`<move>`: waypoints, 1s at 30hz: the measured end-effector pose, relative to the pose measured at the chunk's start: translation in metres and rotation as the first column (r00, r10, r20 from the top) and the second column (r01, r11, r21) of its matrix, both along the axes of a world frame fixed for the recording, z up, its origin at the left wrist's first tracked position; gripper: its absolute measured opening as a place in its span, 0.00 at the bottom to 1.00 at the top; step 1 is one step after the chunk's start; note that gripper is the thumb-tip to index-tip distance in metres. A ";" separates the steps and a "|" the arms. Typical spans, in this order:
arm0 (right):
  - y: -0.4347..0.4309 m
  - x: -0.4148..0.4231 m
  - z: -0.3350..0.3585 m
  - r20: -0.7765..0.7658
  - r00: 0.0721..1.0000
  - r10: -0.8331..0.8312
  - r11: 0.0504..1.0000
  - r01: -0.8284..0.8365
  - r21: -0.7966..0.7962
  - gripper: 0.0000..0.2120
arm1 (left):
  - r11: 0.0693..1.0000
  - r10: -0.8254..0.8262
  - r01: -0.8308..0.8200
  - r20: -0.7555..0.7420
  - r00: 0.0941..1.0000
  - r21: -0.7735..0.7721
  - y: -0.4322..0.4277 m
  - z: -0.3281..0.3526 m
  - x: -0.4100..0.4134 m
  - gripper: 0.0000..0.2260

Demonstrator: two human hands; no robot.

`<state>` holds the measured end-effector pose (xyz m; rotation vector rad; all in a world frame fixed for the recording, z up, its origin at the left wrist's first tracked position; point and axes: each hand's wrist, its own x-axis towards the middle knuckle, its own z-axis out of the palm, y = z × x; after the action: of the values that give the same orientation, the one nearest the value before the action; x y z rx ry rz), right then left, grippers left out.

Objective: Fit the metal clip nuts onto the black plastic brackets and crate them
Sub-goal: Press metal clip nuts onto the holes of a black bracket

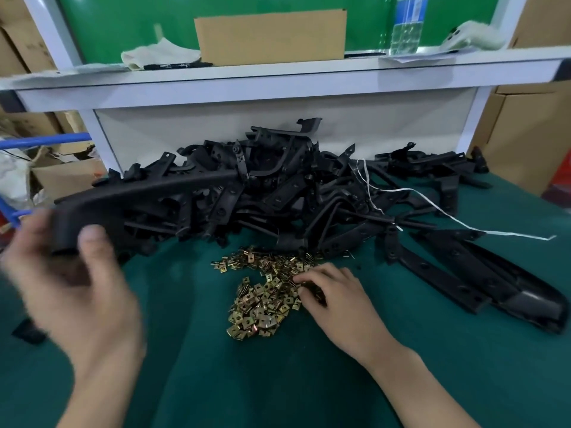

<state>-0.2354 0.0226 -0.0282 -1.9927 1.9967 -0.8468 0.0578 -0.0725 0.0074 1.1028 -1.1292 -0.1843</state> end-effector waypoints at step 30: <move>0.009 -0.002 0.020 0.053 0.991 -0.124 0.917 0.135 -0.376 0.20 | 0.501 -0.573 0.859 -0.703 0.421 0.107 0.049 -0.016 -0.099 0.20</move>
<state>-0.2377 0.0311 -0.0081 -2.0338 2.0949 -1.3783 -0.0408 -0.0231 -0.0081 0.7397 -0.9274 -1.5175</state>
